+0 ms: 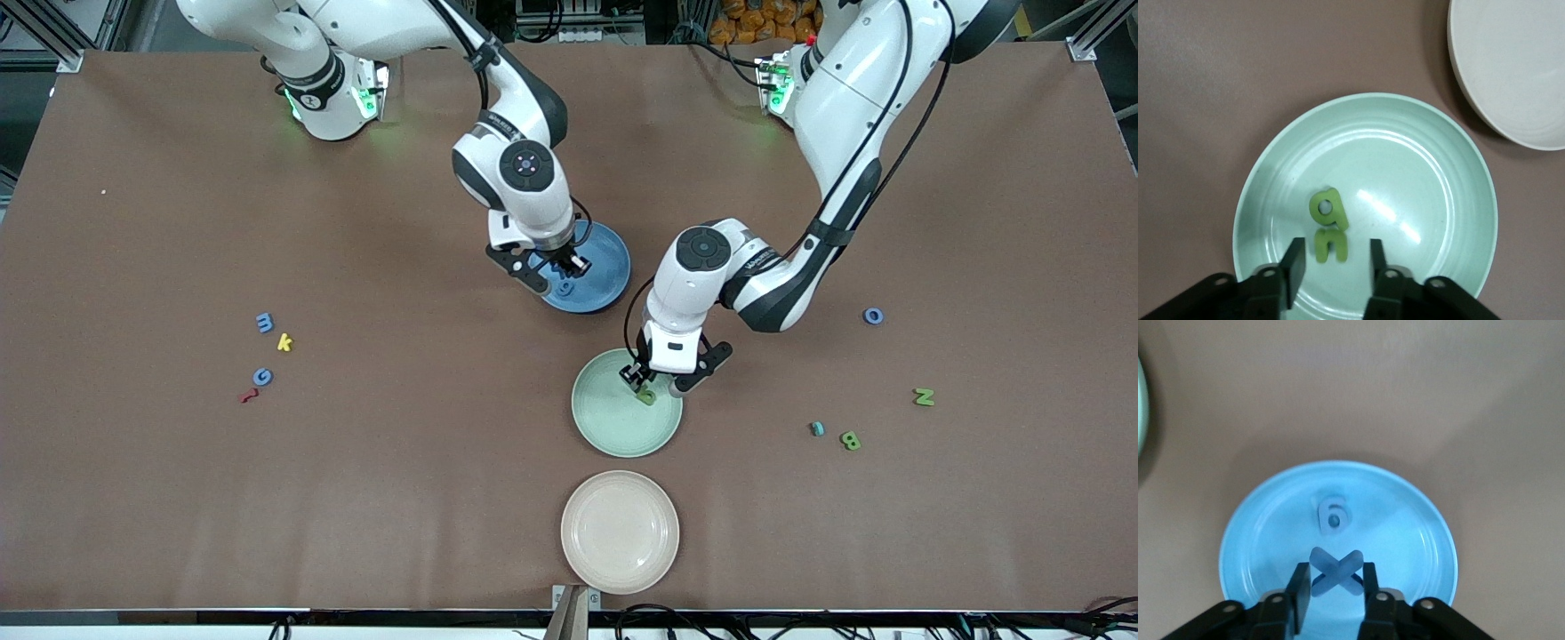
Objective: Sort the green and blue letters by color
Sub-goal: 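Release the X on the blue plate while the left releases n on green plate, then move the right gripper to the blue G while the left reaches the green B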
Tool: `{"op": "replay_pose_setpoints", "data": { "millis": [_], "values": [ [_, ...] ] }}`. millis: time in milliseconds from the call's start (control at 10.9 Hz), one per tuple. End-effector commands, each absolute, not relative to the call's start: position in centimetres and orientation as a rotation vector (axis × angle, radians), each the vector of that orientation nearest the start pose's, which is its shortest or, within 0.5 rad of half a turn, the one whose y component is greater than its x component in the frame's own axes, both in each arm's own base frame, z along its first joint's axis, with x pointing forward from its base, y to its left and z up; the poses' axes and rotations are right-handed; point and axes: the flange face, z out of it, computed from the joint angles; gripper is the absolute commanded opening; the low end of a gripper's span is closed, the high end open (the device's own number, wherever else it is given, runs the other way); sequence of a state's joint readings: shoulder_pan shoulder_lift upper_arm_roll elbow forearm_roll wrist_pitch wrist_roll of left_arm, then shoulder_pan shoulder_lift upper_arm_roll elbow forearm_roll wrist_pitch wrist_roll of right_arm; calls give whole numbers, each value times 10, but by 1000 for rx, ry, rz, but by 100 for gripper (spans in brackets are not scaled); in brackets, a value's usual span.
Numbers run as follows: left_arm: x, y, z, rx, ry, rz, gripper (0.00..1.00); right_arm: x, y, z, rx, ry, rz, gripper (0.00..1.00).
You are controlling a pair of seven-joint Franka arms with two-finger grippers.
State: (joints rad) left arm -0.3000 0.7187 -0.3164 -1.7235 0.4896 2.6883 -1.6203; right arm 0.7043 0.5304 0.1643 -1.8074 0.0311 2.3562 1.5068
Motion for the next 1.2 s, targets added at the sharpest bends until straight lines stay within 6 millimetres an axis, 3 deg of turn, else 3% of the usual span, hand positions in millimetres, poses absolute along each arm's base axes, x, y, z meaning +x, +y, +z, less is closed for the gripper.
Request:
{"op": "replay_pose_setpoints", "data": {
  "millis": [0,184,368,460,644,920,1104],
  "values": [
    [586,-383,218,-3119,-1177,-412,100,423,507,261,-2883,1059,161,100],
    [603,-347,216,-3011,-1204,-435,100,431,499,276,-2894,1044,146,100],
    [636,-277,213,-2901,-1283,-470,100,469,444,308,-2957,972,163,100],
    [651,-241,213,-2887,-1276,-466,100,489,409,326,-2993,934,183,100],
    [666,-190,217,-2859,-1228,-438,100,534,328,345,-3006,944,214,100],
    [676,-128,208,-2859,-1160,-363,100,587,201,357,-2951,1024,191,100],
    [676,-93,204,-2914,-978,-237,100,606,112,356,-2942,1009,187,100]
  ]
}}
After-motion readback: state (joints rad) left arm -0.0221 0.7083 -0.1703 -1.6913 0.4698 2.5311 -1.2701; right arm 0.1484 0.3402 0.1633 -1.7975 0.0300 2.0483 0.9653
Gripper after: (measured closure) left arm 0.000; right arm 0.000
